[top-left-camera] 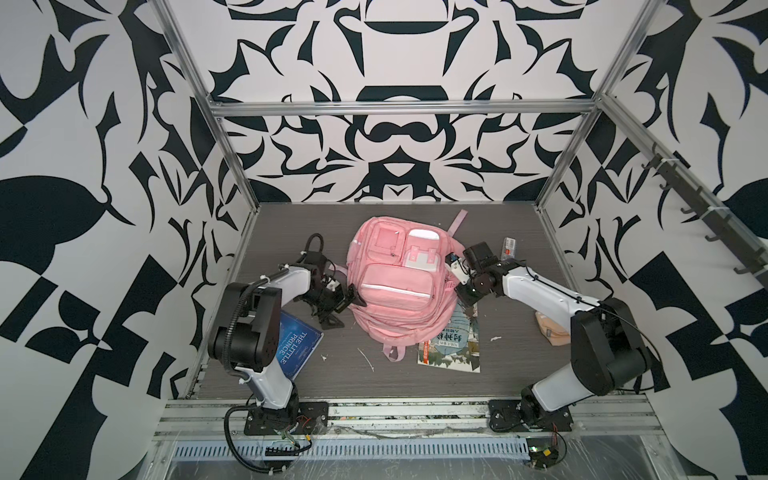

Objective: Pack the student bag
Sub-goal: 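Hold the backpack with the left gripper while the right gripper pulls the zipper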

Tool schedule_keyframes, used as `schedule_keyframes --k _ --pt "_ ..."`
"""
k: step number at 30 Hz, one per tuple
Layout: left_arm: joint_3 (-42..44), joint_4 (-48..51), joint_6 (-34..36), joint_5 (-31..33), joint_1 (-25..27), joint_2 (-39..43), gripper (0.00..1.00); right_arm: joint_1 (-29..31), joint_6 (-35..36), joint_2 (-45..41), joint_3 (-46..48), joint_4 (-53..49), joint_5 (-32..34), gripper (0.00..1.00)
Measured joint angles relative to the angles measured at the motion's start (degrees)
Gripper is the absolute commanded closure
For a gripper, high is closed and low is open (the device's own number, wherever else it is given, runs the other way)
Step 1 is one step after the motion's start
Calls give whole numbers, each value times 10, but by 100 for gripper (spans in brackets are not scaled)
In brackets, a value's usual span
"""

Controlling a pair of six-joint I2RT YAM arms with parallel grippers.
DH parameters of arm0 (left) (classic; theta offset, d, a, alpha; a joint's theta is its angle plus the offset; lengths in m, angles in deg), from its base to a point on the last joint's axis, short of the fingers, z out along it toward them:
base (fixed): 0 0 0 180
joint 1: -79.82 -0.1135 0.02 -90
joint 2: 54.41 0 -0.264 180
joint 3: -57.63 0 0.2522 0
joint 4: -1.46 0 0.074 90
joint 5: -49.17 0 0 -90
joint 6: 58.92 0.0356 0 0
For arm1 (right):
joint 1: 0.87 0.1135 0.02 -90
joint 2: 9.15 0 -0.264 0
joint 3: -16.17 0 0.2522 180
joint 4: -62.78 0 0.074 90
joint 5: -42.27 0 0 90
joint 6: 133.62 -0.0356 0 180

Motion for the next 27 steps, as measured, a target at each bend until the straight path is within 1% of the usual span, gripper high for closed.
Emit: schedule_keyframes --k 1,2,3,5,6,8,12,17,22,25,27 --pt "7 -14 -18 -1 17 5 8 3 -1 0 0 -5 4 100" --pt "16 -33 -37 0 37 10 22 5 -3 0 0 -10 9 100" --pt "22 -47 -55 1 48 13 41 8 -5 0 0 -13 12 100" --pt "43 -92 -93 4 62 17 91 12 -8 0 0 -21 17 100" --pt "51 -111 -110 4 63 18 100 13 -10 -1 0 -24 17 100" --pt "64 -142 -145 -1 65 22 100 16 -13 -5 0 -28 19 100" --pt "66 -176 -186 10 71 35 100 25 -26 -22 -1 -48 33 100" --pt "68 -214 -254 38 73 65 100 52 -73 -32 -15 -93 85 100" --pt "67 -259 -336 61 73 88 100 108 -124 -60 -15 -125 126 100" --pt "65 -264 -374 74 70 104 100 130 -143 -76 -16 -133 130 100" --pt "62 -257 -386 83 66 122 100 140 -149 -79 -16 -133 124 100"
